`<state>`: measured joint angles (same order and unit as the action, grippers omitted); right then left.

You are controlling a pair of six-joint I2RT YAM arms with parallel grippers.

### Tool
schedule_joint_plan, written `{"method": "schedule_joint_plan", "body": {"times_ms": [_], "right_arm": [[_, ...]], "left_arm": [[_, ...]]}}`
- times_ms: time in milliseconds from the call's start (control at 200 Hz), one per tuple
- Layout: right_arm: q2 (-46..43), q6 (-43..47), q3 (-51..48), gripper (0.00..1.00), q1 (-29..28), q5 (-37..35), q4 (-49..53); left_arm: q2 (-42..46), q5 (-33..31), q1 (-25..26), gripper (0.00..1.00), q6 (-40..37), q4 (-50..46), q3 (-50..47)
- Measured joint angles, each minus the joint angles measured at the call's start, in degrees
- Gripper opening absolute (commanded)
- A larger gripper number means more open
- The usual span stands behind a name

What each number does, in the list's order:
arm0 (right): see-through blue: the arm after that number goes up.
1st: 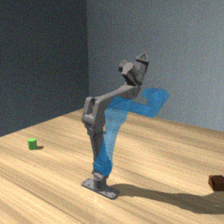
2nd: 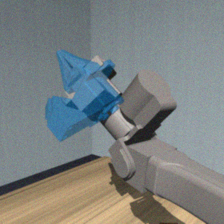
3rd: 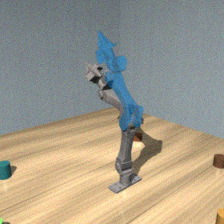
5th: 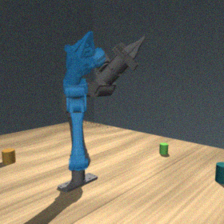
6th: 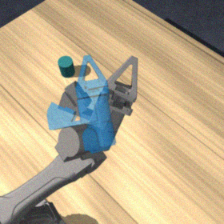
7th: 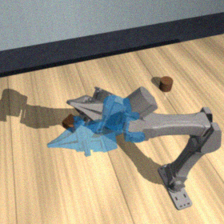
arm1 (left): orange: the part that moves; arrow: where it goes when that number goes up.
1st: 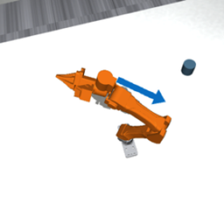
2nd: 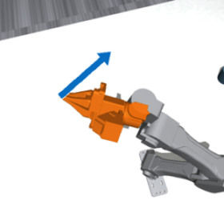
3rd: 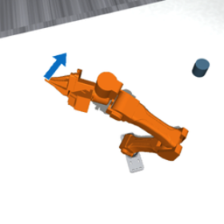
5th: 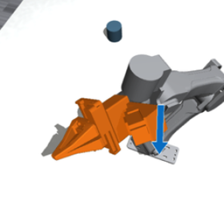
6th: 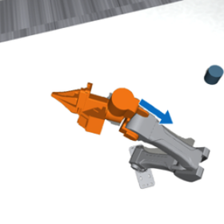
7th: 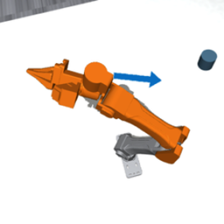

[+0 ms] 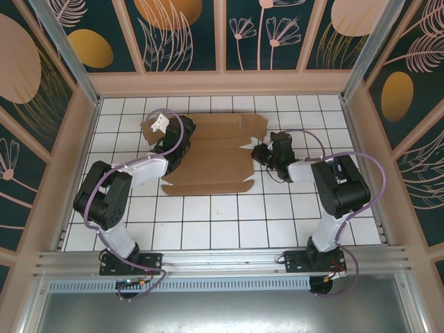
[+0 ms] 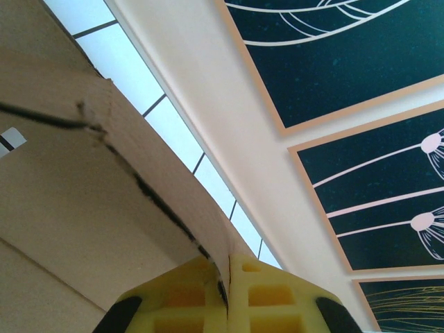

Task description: Fold the paper box

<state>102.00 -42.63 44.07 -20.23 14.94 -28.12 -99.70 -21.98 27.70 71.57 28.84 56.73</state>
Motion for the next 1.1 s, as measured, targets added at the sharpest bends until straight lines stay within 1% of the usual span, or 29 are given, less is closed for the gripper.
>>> {"method": "schedule_joint_plan", "body": {"times_ms": [95, 265, 515, 661, 786, 1101], "right_arm": [[1.0, -1.1, 2.3, 0.0, 0.0, 1.1, -0.1], [5.0, -1.5, 9.4, 0.0, 0.8, 1.7, 0.3], [10.3, -1.0, 17.0, 0.0, 3.1, -0.6, 5.1], [12.6, -0.9, 17.6, 0.0, 3.1, -2.9, 7.7], [15.0, -1.0, 17.6, 0.0, 3.1, -3.1, 8.4], [15.5, -2.3, 17.7, 0.0, 2.9, 0.9, 3.8]], "left_arm": [[0.0, 0.0, 0.0, 0.0, 0.0, 0.0, 0.0], [0.0, 0.0, 0.0, 0.0, 0.0, -0.2, 0.0], [0.0, 0.0, 0.0, 0.0, 0.0, -0.2, 0.0], [0.0, 0.0, 0.0, 0.0, 0.0, -0.2, 0.0], [0.0, 0.0, 0.0, 0.0, 0.0, -0.2, 0.0], [0.0, 0.0, 0.0, 0.0, 0.0, -0.2, 0.1]]}}
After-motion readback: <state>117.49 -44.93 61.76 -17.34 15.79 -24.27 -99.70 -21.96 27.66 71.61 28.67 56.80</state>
